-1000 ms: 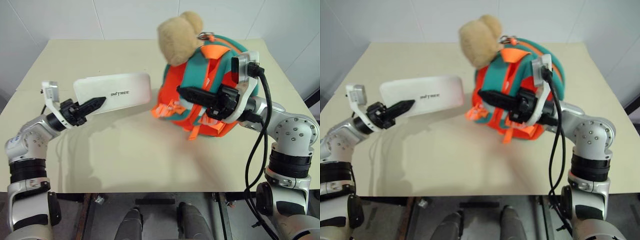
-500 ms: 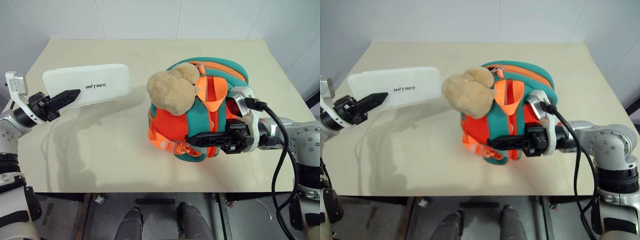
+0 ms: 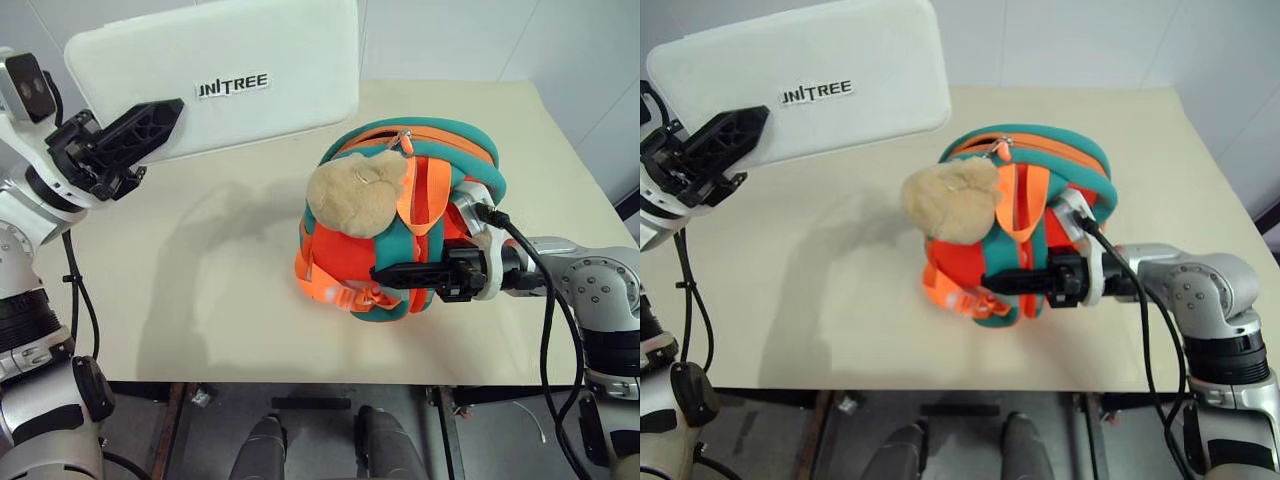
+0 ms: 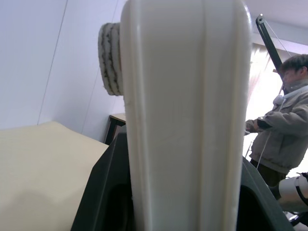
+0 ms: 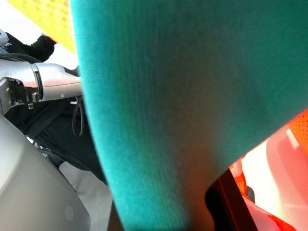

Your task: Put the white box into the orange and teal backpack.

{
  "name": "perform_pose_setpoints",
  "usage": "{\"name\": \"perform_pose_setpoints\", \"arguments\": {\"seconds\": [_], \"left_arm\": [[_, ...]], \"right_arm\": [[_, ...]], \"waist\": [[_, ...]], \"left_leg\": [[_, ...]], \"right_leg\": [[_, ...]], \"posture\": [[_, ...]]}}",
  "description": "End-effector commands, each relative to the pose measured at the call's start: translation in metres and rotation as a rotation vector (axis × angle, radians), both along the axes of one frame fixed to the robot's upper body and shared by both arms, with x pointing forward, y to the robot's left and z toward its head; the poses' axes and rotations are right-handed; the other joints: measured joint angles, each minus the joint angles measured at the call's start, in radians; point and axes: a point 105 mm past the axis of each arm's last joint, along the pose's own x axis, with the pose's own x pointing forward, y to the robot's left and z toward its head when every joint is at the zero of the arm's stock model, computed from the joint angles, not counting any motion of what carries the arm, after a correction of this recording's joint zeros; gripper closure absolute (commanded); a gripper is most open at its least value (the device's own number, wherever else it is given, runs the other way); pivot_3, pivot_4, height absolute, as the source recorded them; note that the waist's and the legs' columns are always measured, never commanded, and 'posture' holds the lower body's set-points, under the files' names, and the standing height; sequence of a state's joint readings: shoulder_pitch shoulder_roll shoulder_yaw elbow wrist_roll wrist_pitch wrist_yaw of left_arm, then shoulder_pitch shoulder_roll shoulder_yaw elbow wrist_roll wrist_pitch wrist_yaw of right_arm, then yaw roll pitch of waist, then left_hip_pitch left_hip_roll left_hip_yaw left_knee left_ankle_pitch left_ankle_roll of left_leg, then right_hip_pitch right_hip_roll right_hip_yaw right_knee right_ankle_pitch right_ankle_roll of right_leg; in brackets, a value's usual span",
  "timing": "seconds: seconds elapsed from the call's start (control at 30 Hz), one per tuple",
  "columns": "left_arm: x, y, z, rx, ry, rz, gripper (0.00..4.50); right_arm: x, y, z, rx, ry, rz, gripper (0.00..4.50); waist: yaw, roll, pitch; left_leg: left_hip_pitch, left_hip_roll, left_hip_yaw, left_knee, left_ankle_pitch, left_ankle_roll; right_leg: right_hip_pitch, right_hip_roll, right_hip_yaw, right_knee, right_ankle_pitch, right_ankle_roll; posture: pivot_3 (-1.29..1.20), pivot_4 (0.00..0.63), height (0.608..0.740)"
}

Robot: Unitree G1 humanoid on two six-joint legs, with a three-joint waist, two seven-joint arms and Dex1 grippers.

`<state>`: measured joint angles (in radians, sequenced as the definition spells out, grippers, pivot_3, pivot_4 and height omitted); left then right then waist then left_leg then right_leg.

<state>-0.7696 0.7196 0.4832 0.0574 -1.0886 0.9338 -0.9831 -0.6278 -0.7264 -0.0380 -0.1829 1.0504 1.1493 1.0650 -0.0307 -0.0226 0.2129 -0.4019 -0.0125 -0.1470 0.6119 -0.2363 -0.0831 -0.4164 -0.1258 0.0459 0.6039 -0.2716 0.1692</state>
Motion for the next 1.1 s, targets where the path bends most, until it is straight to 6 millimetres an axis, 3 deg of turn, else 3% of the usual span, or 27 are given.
{"name": "perform_pose_setpoints", "arguments": {"seconds": [0.03, 0.17, 0.4, 0.63, 0.83, 1.0, 1.1], "left_arm": [[0.009, -0.011, -0.011, 0.046, -0.042, 0.039, 3.11], [0.024, -0.019, -0.024, 0.076, -0.087, 0.084, 3.11], [0.031, -0.027, -0.055, 0.252, -0.122, 0.065, 3.11], [0.03, -0.012, -0.065, 0.395, -0.114, 0.059, 3.11], [0.037, 0.005, -0.061, 0.501, -0.113, 0.094, 3.11], [0.041, 0.003, -0.066, 0.584, -0.127, 0.077, 3.11], [0.042, -0.011, -0.072, 0.617, -0.143, 0.014, 3.11]], "right_arm": [[-0.001, 0.007, 0.006, 0.029, -0.029, 0.034, 4.37], [-0.002, 0.009, 0.006, 0.035, -0.036, 0.036, 4.37], [-0.003, 0.008, 0.007, 0.039, -0.044, 0.02, 4.37], [-0.003, 0.006, 0.007, 0.039, -0.044, 0.006, 4.37], [-0.002, 0.008, 0.005, 0.044, -0.043, 0.001, 4.37], [-0.002, 0.009, 0.005, 0.051, -0.043, -0.001, 4.37], [-0.001, 0.011, 0.004, 0.055, -0.043, -0.001, 4.37]], "waist": [[0.002, 0.0, 0.0], [0.003, 0.0, 0.0], [0.004, 0.0, 0.0], [0.001, 0.0, 0.0], [0.003, 0.0, 0.0], [0.002, 0.0, 0.0], [0.002, 0.0, 0.0]], "left_leg": [[0.0, 0.0, 0.0, 0.0, 0.0, 0.0], [0.0, 0.0, 0.0, 0.001, 0.0, -0.001], [0.0, 0.0, 0.0, 0.0, 0.0, 0.0], [0.0, 0.0, 0.0, 0.0, 0.0, 0.0], [0.0, 0.0, 0.0, 0.0, 0.0, 0.0], [0.0, 0.0, 0.0, 0.0, 0.0, 0.0], [0.0, 0.0, 0.0, 0.0, 0.0, 0.0]], "right_leg": [[0.0, 0.0, 0.0, 0.0, 0.0, 0.0], [0.001, 0.0, 0.0, -0.001, 0.0, 0.0], [0.001, 0.0, 0.0, -0.002, 0.0, 0.0], [0.001, 0.0, 0.0, -0.002, 0.001, 0.0], [0.002, 0.0, 0.0, -0.001, 0.001, 0.0], [0.001, 0.0, 0.0, -0.002, 0.0, 0.0], [0.001, 0.0, 0.0, -0.002, 0.0, 0.0]], "posture": [[0.0, 0.15, 0.74], [0.0, 0.15, 0.74], [0.0, 0.15, 0.74], [0.0, 0.15, 0.74], [0.0, 0.15, 0.74], [0.0, 0.15, 0.74], [0.0, 0.15, 0.74]]}}
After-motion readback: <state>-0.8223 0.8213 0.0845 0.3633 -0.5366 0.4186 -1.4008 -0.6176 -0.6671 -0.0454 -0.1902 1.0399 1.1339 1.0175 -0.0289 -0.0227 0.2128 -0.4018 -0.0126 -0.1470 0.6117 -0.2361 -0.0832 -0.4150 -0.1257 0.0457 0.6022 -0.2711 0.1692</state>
